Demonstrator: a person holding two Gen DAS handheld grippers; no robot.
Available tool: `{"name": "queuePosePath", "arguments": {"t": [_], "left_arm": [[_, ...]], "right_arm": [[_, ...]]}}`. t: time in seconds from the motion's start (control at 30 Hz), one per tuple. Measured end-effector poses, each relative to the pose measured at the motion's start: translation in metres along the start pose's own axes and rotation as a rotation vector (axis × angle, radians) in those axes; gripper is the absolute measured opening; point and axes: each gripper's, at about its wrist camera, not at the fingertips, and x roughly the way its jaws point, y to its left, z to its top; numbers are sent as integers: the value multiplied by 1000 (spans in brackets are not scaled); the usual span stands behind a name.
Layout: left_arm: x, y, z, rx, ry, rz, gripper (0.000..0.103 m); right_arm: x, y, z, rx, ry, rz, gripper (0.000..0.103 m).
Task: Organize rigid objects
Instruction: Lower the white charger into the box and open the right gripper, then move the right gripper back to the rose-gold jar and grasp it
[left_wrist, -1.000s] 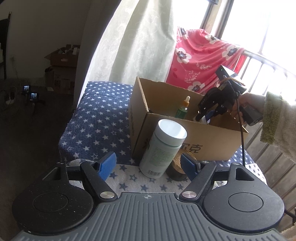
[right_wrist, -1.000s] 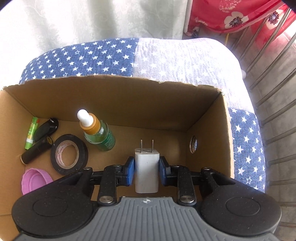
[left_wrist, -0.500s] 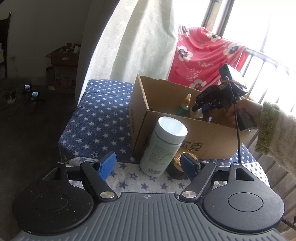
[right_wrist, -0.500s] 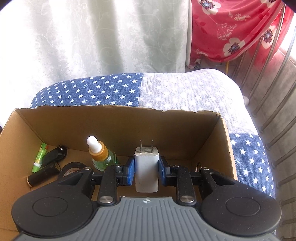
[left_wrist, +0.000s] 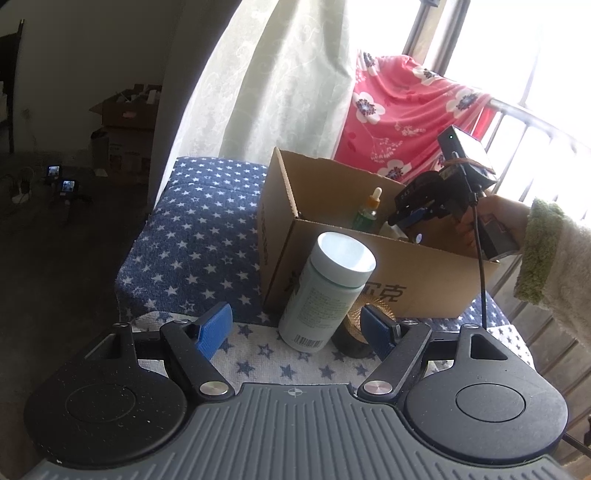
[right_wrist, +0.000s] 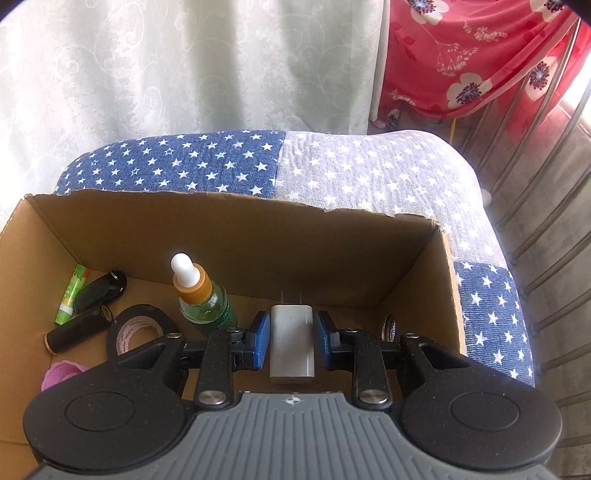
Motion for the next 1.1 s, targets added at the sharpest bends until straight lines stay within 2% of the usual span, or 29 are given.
{"name": "queuePosePath", "arguments": {"t": [0.17,0.3,0.4,0.6,0.73,0.83,0.93,1.1], "left_arm": [[1,1,0,-1,1,-3,77],[0,0,-1,-1,5,-2,77],[0,-1,-2,3,7,2,77],[3,-7,-5,33,20,17,77],[4,-17,-10,74,26,10,77],[7,-25,-15,111,41,-10,77],[12,-38,-22,153,65,-38,77],[28,-62,-37,222,123,-73,78]], "right_arm": [[-5,3,3,-11,29,31,31],[-2,11,-2,-54,33,-14,31],[-6,9,-4,-39,31,-6,31],[-53,0,-17,-9,-58,90,31],[-105,-11,-50,24,-134,230,33],[-147,-22,-90,43,-192,336,36],[-180,-31,-132,71,-244,401,45],[-217,-45,-191,134,-316,503,47]]}}
